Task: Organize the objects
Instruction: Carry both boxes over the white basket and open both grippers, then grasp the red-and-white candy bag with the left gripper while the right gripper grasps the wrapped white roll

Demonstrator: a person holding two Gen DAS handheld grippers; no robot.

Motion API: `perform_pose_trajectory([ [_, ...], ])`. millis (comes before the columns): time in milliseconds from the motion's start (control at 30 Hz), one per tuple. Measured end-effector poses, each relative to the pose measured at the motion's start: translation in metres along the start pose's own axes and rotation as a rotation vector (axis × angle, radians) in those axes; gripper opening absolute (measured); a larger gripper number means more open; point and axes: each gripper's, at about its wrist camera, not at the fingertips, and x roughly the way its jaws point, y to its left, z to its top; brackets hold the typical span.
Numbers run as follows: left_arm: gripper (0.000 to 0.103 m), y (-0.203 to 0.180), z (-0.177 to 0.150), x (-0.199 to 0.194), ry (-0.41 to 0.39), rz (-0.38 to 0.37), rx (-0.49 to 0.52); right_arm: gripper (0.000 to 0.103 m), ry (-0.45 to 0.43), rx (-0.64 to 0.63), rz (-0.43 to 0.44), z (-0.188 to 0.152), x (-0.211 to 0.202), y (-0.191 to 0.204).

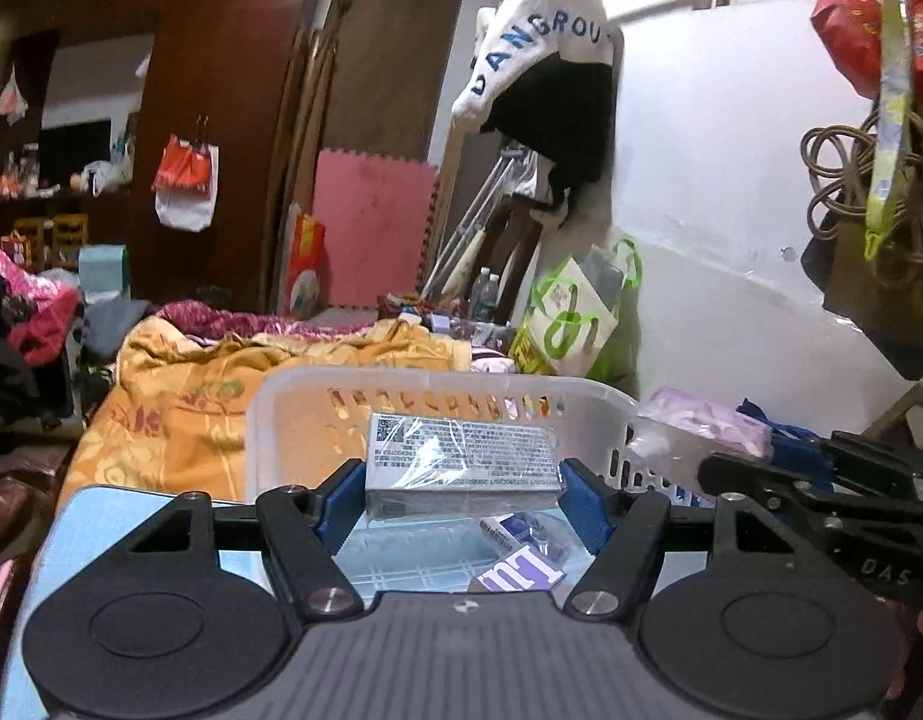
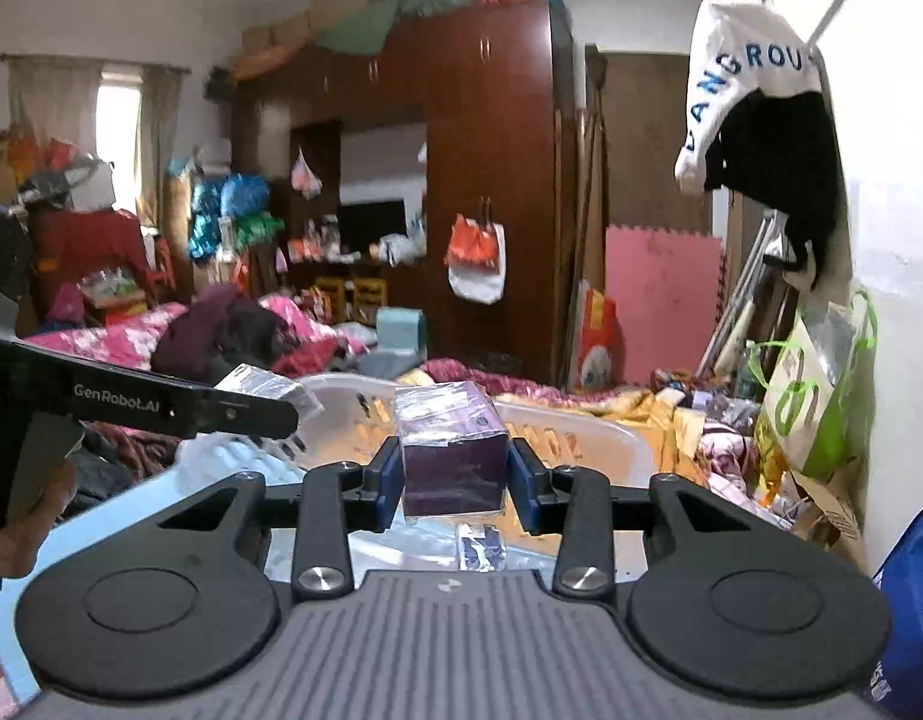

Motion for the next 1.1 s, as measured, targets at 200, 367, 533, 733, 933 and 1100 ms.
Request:
perform_pose_trajectory([
  [200, 0.075, -0.002, 0.005, 0.015, 0.023, 0.032, 0.037, 0.042, 0.025, 0.0, -0.014, -0.007, 0.004, -0.002],
  [367, 0.089, 0.007, 0.003, 0.02, 0.037, 0.083, -0.009, 0.1, -0.023, -0.011, -0.088, -0.009, -0.009, -0.004],
  [533, 0.089, 0.012, -0.02, -0.024, -0.021, 0.074, 0.06, 0.103, -0.041, 0.036, -0.016, -0.03, -0.051, -0.008],
  [733, 0.089, 0.023, -0.082, -0.105, -0.099, 0.069, 0.128, 0.103, -0.069, 0.084, 0.038, -0.089, -0.1, -0.009],
  [933, 0.089, 0.038, -0.151, -0.127, -0.098, 0.119, 0.142, 0.103, -0.064, 0.125, 0.06, -0.131, -0.111, 0.003],
  [1100, 0.088, 0.035, -0.16, -0.115, -0.074, 0.114, 0.144, 0.103, -0.068, 0.114, 0.062, -0.128, -0.106, 0.007],
])
